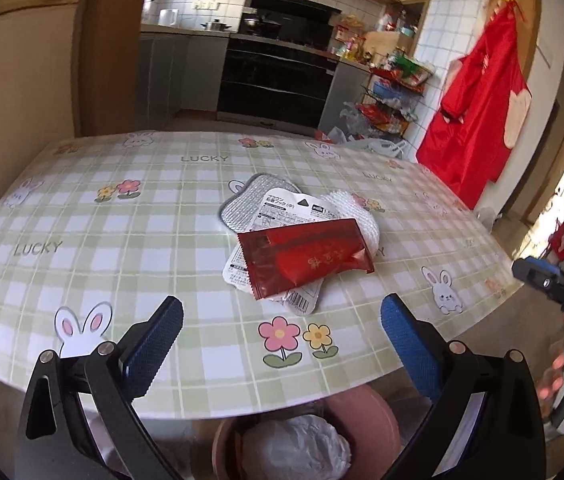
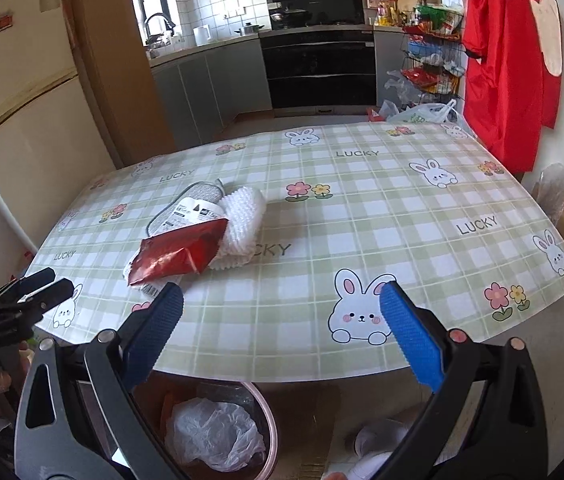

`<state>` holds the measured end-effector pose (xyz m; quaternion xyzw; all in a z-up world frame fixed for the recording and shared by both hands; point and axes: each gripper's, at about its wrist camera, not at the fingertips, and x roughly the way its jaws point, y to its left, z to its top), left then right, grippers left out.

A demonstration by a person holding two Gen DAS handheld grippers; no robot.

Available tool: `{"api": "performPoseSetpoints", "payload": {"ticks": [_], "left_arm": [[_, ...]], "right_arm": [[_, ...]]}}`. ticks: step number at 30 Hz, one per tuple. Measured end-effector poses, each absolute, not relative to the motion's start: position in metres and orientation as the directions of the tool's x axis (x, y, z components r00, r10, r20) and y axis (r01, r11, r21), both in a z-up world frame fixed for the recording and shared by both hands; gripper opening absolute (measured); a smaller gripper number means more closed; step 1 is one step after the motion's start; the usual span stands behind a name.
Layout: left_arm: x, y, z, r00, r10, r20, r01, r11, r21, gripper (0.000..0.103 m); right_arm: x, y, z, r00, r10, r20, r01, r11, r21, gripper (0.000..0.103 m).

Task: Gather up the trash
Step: 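Grasp the red snack wrapper with the left gripper and lift it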

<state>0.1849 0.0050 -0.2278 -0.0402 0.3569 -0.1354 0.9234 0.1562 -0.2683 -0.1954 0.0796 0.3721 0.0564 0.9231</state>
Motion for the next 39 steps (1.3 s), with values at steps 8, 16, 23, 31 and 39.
{"api": "performPoseSetpoints", "payload": {"ticks": [8,16,23,31,39], "left_arm": [[0.248,-0.053,-0.264,0.668,-0.22,-0.711,0.355,0.934,0.045,0.097],[0.281,-0.078,-0.287,0.641,-0.17,-0.748,0.434,0.885,0.171,0.097],[0.296,-0.092,-0.295,0.618,-0.168,-0.768,0.476,0.858,0.195,0.096],[0.3,-0.091,-0.291,0.592,-0.229,-0.773,0.487,0.865,0.117,0.048],[0.295,-0.052,-0.248,0.665,-0.304,-0.682,0.386,0.922,-0.035,0.012]], "right_arm": [[0.2,-0.297,-0.213,0.696,0.11,-0.709,0.049,0.979,0.199,0.097],[0.231,-0.311,-0.228,0.679,0.076,-0.73,0.111,0.973,0.204,0.097],[0.242,-0.307,-0.236,0.674,0.092,-0.733,0.093,0.974,0.208,0.097],[0.245,-0.301,-0.241,0.658,0.128,-0.742,0.068,0.971,0.228,0.097],[0.247,-0.292,-0.239,0.629,0.2,-0.751,0.057,0.952,0.301,0.097]]}}
